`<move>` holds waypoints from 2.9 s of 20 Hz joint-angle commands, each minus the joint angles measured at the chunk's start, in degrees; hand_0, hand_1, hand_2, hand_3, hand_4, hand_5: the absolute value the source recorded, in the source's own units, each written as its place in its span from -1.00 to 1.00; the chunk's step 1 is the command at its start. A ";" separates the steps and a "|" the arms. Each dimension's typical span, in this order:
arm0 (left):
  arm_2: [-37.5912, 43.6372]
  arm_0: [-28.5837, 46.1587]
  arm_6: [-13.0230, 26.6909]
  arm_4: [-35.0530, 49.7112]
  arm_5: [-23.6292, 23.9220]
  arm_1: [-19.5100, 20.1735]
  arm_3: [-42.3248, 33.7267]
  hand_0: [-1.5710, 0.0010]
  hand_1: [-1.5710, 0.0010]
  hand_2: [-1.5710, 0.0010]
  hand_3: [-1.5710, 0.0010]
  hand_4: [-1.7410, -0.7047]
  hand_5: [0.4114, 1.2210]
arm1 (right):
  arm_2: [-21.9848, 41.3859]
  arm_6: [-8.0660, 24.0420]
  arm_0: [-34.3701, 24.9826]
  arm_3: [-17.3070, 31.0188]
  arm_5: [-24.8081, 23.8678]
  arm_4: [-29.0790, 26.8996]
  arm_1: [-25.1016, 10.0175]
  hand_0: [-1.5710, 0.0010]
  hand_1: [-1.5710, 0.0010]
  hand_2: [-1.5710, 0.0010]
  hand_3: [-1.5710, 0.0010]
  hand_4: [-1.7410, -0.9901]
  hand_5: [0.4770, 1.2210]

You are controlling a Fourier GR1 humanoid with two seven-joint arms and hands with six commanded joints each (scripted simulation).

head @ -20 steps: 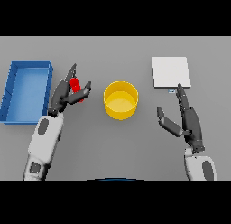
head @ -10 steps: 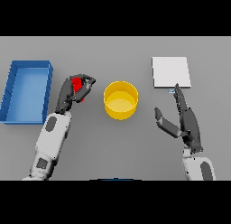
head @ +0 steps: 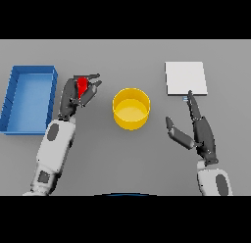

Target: Pick up the red beaker and tilt it to pour out 1 green nut into yellow bowl. Pick up the yellow bowl and place it on the metallic measuring scale.

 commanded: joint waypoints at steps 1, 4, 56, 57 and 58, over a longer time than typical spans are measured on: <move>-0.50 -0.09 1.17 -0.40 0.62 0.41 -1.48 -0.95 -0.95 -0.95 -0.95 -0.92 0.70 | 0.09 -0.42 0.12 0.33 0.14 0.03 -0.01 1.00 1.00 1.00 1.00 0.29 -0.48; -3.91 -0.40 4.41 -3.11 1.42 2.01 -6.21 -0.97 -0.98 -0.98 -0.98 -0.96 0.70 | 0.58 -1.73 1.10 -1.17 -0.10 0.78 -0.19 1.00 1.00 1.00 1.00 0.32 -0.47; -78.27 -49.76 4.32 -60.35 -22.94 13.04 17.71 -1.00 -1.00 -1.00 -1.00 -0.96 1.00 | 1.61 0.23 1.78 -1.82 -3.25 4.74 1.26 1.00 1.00 1.00 1.00 0.57 -0.58; -78.70 -50.73 3.57 -60.20 -23.01 13.55 17.35 -1.00 -1.00 -1.00 -1.00 -0.96 1.00 | 0.96 0.23 1.08 -1.09 -3.20 3.96 1.27 1.00 1.00 1.00 1.00 0.56 -0.58; -79.03 -52.08 2.60 -60.03 -22.89 13.82 17.59 -1.00 -1.00 -1.00 -1.00 -0.96 1.00 | 0.94 -0.26 1.23 -1.10 -3.13 3.64 1.38 1.00 1.00 1.00 1.00 0.57 -0.57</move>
